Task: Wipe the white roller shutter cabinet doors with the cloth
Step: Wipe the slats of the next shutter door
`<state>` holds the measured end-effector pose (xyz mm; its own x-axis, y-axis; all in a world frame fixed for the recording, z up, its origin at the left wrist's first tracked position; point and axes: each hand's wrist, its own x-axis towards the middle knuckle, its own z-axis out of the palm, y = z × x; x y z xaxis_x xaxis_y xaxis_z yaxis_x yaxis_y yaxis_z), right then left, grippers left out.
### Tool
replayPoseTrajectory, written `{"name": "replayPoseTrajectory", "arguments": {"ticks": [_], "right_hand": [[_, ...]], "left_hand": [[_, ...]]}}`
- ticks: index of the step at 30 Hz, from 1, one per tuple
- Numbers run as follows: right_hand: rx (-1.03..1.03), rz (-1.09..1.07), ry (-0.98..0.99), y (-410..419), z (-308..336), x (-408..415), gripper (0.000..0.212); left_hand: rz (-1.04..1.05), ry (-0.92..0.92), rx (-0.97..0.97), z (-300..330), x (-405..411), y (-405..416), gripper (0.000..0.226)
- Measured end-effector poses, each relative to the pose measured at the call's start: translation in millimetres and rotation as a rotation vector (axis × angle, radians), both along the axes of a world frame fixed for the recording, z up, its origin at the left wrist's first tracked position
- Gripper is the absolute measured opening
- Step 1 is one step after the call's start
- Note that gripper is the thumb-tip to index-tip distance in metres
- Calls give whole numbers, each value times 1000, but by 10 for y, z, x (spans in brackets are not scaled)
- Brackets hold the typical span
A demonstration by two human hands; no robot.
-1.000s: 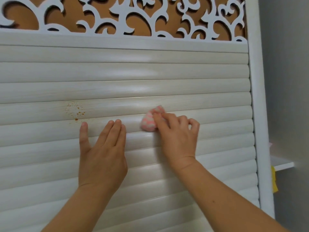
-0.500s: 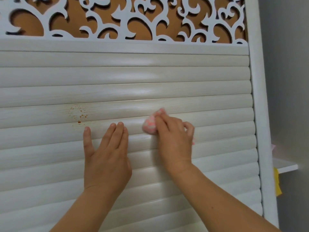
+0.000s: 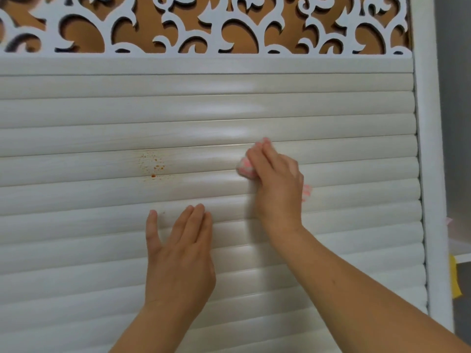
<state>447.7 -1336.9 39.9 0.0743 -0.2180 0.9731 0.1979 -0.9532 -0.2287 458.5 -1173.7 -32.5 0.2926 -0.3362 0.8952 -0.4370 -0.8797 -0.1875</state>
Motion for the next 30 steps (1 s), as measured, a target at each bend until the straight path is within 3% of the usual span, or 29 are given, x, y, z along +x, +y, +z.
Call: {"name": "replayPoseTrajectory", "arguments": {"ticks": [6,14,25,30], "right_hand": [[-424,-46,119,355,-337,65,42],[-551,-220,128,-68,-524,-173,39],[-174,-297,197,-748,-522,-556,39],[460,57,61,-881,-438,-685,34]], "left_hand": [[-2,-42,71,-37,39,85,59],[15,-24,39,-55,47,51,60],[44,-12,53,-76,43,49,62],[53,8,29,-67,19,29,61]]}}
